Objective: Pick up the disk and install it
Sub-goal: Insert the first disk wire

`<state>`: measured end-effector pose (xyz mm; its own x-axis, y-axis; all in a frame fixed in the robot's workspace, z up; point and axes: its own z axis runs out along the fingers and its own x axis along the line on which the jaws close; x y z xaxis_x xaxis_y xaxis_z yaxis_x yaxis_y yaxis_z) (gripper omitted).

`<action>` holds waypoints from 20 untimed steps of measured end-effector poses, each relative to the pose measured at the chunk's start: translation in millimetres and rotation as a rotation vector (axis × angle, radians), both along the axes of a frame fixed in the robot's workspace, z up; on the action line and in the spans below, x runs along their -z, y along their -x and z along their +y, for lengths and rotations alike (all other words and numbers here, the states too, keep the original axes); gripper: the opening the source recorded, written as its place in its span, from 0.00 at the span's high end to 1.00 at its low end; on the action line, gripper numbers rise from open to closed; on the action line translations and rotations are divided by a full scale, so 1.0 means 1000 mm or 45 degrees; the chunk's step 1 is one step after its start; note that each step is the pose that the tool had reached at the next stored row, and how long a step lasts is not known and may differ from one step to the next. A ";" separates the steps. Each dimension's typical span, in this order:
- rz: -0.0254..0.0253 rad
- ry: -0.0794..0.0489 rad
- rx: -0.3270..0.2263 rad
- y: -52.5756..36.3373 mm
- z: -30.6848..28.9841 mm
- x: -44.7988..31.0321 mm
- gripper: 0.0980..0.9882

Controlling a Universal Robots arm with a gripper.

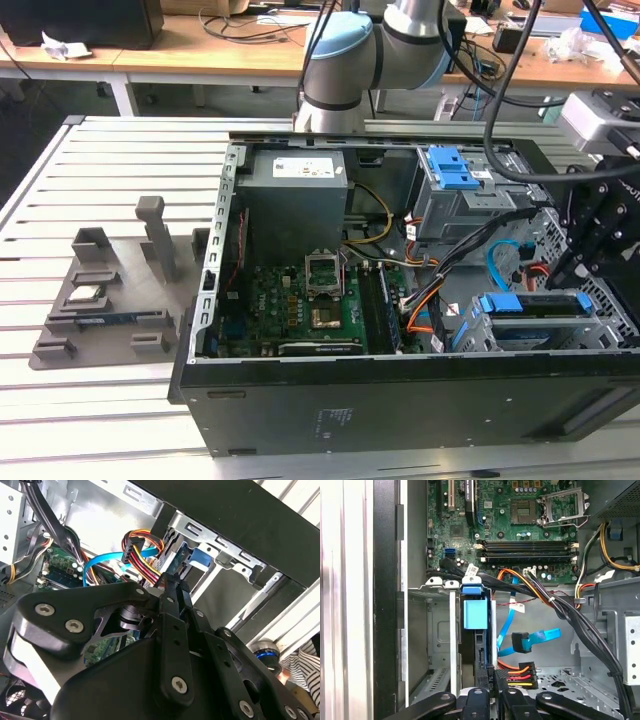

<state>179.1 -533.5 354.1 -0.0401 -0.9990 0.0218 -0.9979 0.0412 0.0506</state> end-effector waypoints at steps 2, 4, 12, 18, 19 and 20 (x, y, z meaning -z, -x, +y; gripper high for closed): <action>0.0000 0.000 0.000 0.0000 -0.0031 0.0002 0.93; 0.0000 0.000 0.000 0.0000 -0.0053 0.0009 0.93; 0.0000 0.000 0.000 -0.0024 -0.0060 0.0072 0.93; 0.0001 0.000 0.000 -0.0035 -0.0032 0.0103 0.93; 0.0001 0.000 0.000 -0.0039 -0.0031 0.0107 0.93; 0.0001 0.000 0.000 -0.0042 -0.0031 0.0109 0.93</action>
